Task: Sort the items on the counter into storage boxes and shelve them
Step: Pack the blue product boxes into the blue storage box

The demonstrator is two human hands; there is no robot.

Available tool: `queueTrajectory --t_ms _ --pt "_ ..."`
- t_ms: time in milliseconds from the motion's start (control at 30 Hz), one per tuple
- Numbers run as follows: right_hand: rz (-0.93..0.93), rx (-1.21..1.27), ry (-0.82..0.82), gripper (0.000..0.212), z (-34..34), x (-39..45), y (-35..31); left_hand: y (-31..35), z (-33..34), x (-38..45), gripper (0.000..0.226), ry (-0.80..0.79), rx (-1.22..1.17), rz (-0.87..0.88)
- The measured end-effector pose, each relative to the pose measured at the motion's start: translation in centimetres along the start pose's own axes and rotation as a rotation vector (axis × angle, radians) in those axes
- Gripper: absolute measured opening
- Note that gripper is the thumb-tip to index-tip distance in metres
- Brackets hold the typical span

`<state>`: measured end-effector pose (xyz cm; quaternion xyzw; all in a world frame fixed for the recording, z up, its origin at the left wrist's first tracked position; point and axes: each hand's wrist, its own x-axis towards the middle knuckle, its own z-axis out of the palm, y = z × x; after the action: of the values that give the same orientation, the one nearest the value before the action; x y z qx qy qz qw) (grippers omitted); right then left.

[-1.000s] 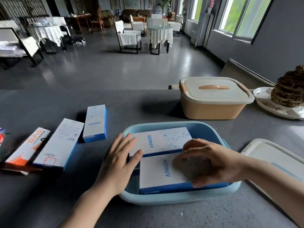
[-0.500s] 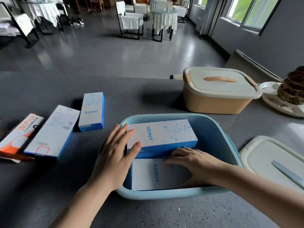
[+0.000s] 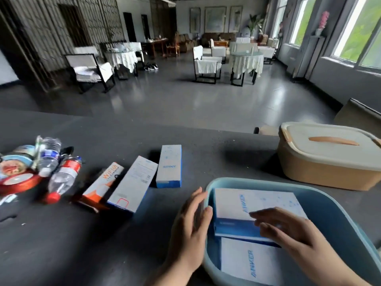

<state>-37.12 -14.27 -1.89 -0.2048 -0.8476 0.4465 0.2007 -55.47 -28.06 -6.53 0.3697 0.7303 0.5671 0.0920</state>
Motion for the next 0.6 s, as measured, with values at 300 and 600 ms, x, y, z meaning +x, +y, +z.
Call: queueTrajectory --t_ms 300,600 --pt "-0.055 -0.142 -0.193 0.017 9.5 14.1 -6.8 -9.0 -10.5 7.1 0.053 0.276 0.486 -0.141" --pt "0.431 -0.391 -0.012 0.068 20.3 29.0 -2.5 -14.2 -11.2 12.5 0.100 -0.101 1.069 -0.253"
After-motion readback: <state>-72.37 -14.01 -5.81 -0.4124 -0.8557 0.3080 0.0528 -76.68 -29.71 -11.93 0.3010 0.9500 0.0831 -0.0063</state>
